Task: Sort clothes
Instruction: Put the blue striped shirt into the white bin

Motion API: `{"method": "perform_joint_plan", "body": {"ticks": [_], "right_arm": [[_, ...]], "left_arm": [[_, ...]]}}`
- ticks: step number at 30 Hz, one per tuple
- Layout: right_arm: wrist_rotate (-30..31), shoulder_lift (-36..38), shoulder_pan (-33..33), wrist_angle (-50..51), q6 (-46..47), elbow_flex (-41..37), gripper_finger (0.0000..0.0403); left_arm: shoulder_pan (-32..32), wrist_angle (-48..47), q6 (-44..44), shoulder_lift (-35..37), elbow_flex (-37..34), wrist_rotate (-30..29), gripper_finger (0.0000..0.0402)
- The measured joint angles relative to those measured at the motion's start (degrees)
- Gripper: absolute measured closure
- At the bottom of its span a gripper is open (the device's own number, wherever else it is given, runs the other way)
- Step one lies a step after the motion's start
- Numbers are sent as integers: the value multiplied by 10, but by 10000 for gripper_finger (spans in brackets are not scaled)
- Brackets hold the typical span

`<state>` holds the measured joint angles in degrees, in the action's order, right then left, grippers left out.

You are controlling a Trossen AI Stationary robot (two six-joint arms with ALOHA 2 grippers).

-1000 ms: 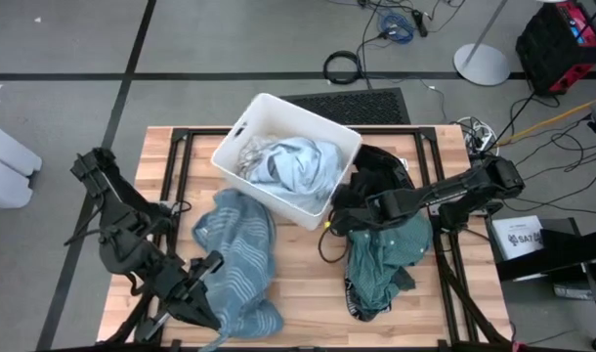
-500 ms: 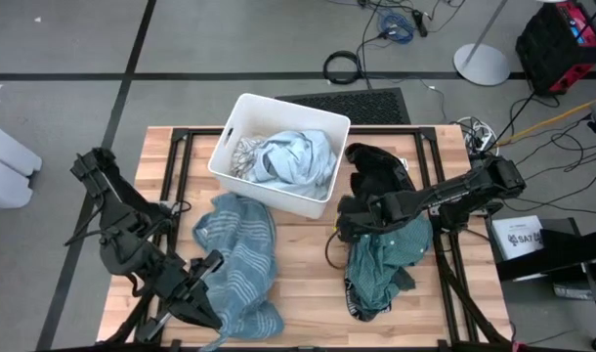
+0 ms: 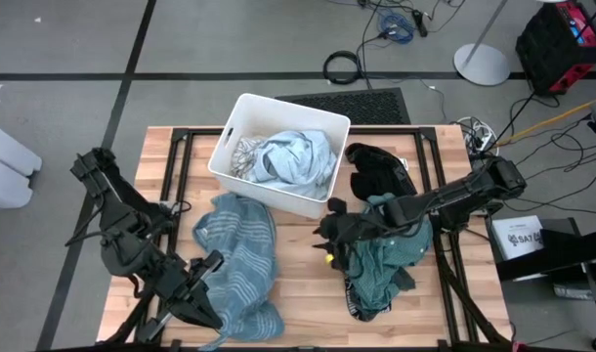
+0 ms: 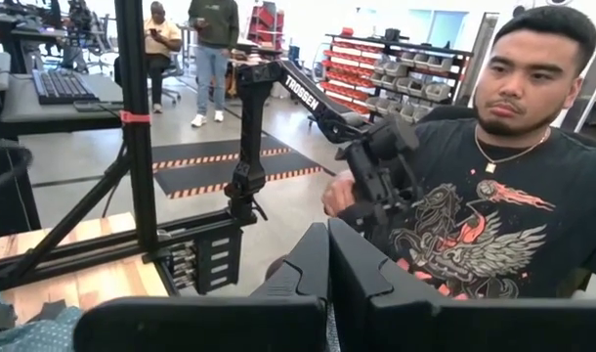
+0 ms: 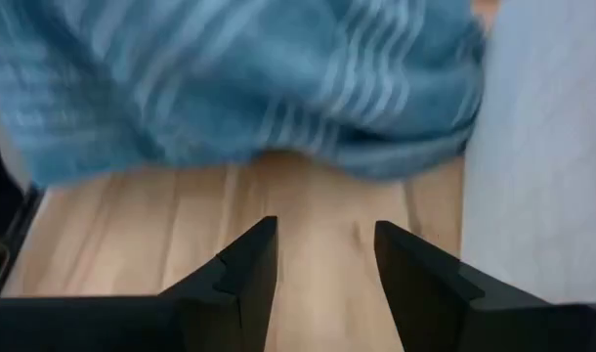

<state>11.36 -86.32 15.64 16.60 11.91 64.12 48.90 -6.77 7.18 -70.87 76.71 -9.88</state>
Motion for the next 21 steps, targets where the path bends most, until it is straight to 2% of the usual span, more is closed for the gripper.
{"method": "perform_joint_plan", "body": {"ticks": [10, 17, 21], "right_arm": [[156, 0, -21, -15, -17, 0, 243], [188, 0, -41, 21, 7, 0, 243], [238, -2, -54, 57, 22, 0, 243]], "left_arm": [[0, -17, 0, 0, 0, 0, 401], [0, -17, 0, 0, 0, 0, 401], [0, -18, 0, 0, 0, 0, 401]]}}
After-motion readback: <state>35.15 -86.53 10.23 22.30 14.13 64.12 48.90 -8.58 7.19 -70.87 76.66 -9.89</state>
